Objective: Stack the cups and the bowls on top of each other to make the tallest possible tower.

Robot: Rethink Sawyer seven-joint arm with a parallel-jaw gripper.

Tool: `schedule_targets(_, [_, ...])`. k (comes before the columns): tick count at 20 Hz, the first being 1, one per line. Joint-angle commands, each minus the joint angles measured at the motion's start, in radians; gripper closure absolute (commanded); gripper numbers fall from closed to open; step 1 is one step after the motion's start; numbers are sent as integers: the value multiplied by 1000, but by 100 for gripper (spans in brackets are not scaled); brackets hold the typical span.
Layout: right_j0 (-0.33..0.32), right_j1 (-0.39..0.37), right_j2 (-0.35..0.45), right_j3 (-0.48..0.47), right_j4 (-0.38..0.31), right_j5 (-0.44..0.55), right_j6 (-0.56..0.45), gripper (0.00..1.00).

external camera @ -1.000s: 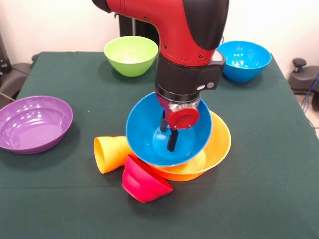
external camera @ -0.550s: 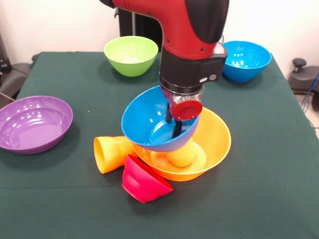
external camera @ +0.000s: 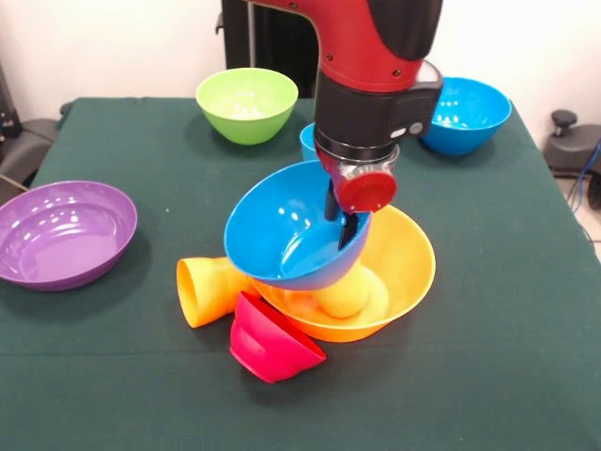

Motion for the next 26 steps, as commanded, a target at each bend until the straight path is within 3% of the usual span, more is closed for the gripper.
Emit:
schedule_targets(1, [34,8,128,38,-3,9,21,0])
schedule_targets(19, [87,45,99,-18,27,24,82,0])
schedule_targets(23, [87,6,77,13,14,54,67,0])
schedule_targets(26, [90,-79,32,39,-9,146,47,0])
